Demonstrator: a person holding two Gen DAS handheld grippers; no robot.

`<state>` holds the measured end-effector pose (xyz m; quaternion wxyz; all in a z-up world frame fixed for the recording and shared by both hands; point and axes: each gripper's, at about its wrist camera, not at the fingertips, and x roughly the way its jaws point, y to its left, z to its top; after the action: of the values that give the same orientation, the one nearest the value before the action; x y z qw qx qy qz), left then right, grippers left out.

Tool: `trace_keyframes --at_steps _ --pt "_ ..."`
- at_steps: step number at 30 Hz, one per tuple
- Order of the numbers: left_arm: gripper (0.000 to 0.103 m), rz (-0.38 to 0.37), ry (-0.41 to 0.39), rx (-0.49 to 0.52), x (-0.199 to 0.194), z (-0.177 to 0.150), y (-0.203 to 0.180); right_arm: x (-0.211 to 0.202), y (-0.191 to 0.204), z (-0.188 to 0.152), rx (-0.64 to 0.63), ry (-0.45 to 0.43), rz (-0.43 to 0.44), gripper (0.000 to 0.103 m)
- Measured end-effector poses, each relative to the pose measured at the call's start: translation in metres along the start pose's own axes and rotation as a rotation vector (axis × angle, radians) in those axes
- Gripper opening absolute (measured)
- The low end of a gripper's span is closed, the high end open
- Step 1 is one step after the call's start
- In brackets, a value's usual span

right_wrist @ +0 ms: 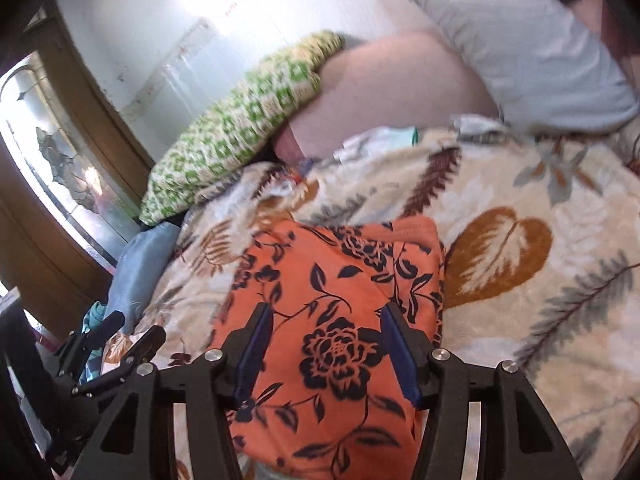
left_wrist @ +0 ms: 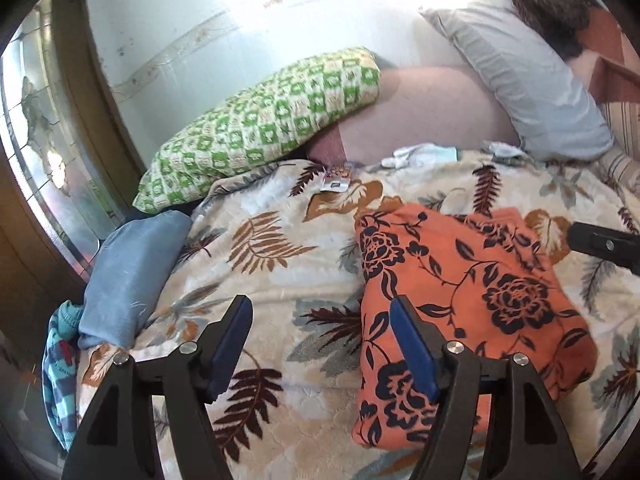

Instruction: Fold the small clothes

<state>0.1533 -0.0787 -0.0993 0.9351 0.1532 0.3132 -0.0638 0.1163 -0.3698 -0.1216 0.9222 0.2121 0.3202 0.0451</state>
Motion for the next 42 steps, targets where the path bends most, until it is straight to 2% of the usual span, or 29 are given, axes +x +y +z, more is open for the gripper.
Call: trace_keyframes --at_steps 3,8,15,17,20,32,42 --pt "0.072 -0.016 -0.015 -0.019 -0.028 -0.004 0.004 -0.033 0.005 -0.015 -0.027 -0.054 -0.018 0.06" --pt "0.079 0.006 -0.055 -0.015 -0.071 -0.009 0.007 -0.085 0.016 -0.039 -0.054 -0.095 -0.055 0.06" --pt "0.082 0.012 -0.112 -0.055 -0.132 -0.011 0.019 -0.134 0.046 -0.059 -0.126 -0.143 -0.1 0.062" --pt "0.093 0.024 -0.127 -0.071 -0.146 -0.012 0.026 -0.144 0.054 -0.061 -0.135 -0.158 -0.104 0.062" --pt "0.098 0.061 -0.167 -0.1 -0.165 -0.015 0.036 -0.159 0.065 -0.065 -0.136 -0.184 -0.104 0.063" --pt "0.098 0.097 -0.17 -0.164 -0.191 -0.025 0.064 -0.179 0.104 -0.076 -0.211 -0.208 -0.08 0.064" --pt "0.099 0.107 -0.155 -0.204 -0.186 -0.035 0.085 -0.162 0.116 -0.087 -0.248 -0.153 -0.095 0.064"
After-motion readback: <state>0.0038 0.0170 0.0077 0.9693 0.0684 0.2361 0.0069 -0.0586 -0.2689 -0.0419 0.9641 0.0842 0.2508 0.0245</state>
